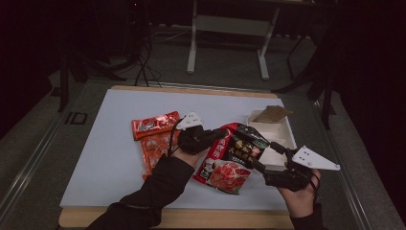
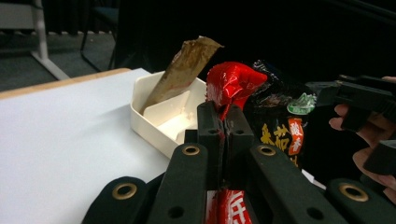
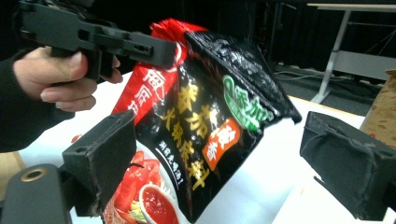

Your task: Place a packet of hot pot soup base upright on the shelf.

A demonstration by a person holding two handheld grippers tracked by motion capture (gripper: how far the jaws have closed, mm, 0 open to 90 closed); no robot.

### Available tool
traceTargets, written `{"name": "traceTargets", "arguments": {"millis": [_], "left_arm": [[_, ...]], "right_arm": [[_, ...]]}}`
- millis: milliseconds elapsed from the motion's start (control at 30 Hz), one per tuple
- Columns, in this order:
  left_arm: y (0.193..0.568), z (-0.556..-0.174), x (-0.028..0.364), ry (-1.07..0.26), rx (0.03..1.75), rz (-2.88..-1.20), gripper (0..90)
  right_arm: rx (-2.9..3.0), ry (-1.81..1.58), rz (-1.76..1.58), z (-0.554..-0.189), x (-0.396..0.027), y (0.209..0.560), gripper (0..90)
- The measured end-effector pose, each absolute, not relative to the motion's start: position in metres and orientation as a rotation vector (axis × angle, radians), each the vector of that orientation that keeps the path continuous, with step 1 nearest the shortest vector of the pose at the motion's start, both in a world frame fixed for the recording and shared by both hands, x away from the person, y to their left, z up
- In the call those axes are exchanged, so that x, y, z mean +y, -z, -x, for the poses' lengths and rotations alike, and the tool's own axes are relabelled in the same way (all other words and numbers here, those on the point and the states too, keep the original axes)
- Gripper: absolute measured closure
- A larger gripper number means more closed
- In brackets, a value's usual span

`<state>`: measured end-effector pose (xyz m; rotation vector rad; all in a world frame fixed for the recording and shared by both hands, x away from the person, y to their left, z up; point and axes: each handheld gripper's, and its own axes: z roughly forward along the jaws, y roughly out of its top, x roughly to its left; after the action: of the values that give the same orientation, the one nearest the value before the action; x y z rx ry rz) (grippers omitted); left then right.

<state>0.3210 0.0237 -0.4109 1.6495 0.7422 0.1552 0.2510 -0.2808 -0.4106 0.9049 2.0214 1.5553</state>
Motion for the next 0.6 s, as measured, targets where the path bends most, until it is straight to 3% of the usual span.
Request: {"name": "traceTargets", "arguments": {"millis": [267,467,600], "left_arm": [[0.408,-0.316,0.030,-0.148,0.701,-1.570,88.3],[0.407,-0.313,0.028,-0.123,0.669,-1.522,88.3],[0.408,-0.311,0.025,-0.115,0.663,-1.519,88.3]], "right_arm": [[2.057,-1.576,-0.967,-0.267,-0.282,0.413,17.5],[2.115,-1.652,-0.902,-0.268,-0.280,0.407,47.5],[2.118,-1.669,-0.873,-0.266,-0.277,0.400,58.0]]}}
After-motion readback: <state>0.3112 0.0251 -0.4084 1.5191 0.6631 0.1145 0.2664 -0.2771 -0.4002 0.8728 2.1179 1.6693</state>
